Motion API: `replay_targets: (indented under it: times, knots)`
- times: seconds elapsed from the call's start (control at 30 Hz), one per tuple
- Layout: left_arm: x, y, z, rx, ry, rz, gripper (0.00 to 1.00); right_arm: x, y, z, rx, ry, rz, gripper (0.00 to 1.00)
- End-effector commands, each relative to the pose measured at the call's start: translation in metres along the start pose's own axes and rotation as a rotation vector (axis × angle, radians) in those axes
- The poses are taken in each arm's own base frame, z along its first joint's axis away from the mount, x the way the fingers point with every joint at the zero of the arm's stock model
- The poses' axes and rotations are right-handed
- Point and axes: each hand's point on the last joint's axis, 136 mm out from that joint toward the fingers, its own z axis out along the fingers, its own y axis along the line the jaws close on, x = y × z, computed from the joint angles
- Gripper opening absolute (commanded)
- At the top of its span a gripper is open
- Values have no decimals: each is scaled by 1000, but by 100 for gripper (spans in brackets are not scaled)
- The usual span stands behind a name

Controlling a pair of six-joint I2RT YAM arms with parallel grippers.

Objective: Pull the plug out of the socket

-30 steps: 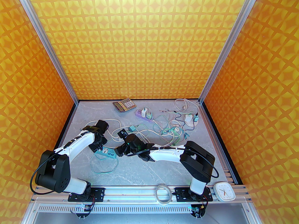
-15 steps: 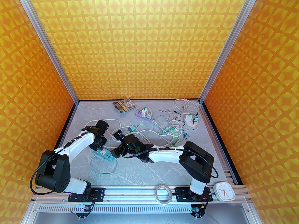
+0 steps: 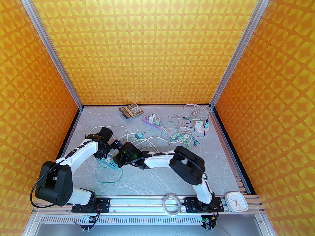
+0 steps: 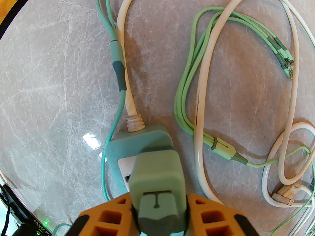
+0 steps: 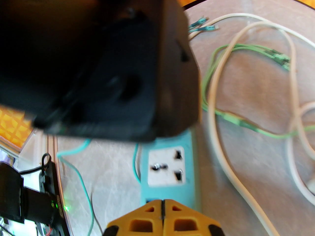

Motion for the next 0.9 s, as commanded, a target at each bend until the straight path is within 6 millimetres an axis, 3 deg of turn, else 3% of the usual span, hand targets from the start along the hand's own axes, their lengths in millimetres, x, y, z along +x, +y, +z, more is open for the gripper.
replay_targets:
  times: [0.0,0.17,0.5,0.73,0.87]
  knots:
    - [2,2,7,0,2,-3,29,13,0,18,-25,46,98,0]
    - [2,2,7,6,1,-5,29,32,-7,31,20,98,158,0]
    - [-1,4,2,12,-6,-4,29,92,-35,26,168,213,208,0]
    - [1,7,6,8,-4,-21,29,82,-29,14,143,135,286,0]
    - [1,6,5,8,-2,-17,29,88,-35,16,186,175,315,0]
